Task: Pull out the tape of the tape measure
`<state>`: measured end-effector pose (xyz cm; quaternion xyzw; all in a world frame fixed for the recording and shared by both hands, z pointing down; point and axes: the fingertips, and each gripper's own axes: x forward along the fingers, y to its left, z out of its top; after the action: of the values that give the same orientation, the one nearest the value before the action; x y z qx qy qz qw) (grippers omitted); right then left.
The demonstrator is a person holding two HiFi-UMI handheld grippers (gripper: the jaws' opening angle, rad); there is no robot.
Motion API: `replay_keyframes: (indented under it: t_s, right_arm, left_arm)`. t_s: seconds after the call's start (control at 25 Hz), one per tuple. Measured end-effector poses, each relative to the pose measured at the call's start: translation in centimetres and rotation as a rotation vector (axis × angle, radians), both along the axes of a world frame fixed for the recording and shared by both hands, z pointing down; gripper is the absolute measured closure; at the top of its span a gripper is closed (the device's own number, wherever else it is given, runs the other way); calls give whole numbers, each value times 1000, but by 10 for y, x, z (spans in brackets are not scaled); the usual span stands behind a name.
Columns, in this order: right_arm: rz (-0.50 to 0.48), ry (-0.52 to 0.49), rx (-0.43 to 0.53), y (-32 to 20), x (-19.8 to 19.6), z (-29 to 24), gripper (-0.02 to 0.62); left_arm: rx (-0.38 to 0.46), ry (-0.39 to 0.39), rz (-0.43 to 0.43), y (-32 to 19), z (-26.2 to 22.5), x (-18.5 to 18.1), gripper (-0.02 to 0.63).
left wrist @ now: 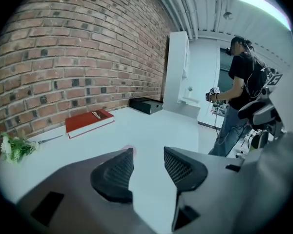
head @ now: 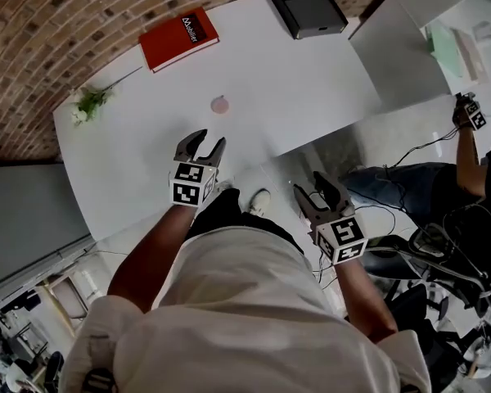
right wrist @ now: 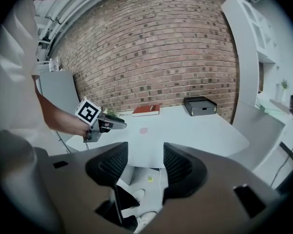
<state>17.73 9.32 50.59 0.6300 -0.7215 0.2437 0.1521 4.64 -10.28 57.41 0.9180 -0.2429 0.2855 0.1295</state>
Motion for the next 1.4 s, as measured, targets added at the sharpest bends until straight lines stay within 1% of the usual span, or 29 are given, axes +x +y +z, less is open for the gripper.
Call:
replay_keyframes:
  t_s: [0.16, 0.44, 0.6, 0.8, 1.12, 1.24, 1.4]
  right_arm:
    - [12, -9, -26, -14, 0, -1, 364]
    - [-11, 2, -53, -38, -6, -1, 364]
    - [-26, -6, -107, -55, -6, 4, 364]
    - [-50, -1, -135, -74, -8, 9, 364]
    - [-67, -14, -176, -89, -14, 13, 365]
    - [-69, -9, -156, -94, -13, 13, 365]
    - [-79, -13, -161, -96, -15, 15, 365]
  left_arm:
    - [-11, -42, -30, -28, 22, 9, 406]
    - [-23, -106, -49, -60, 61, 23, 383]
    - [-42, -146, -58, -76, 80, 34, 370]
    - [-54, -161, -70, -92, 98, 42, 364]
    - [-77, -172, -66, -97, 114, 47, 356]
    - [-65, -184, -62, -98, 115, 48, 356]
    - [-43, -195, -54, -97, 115, 49, 362]
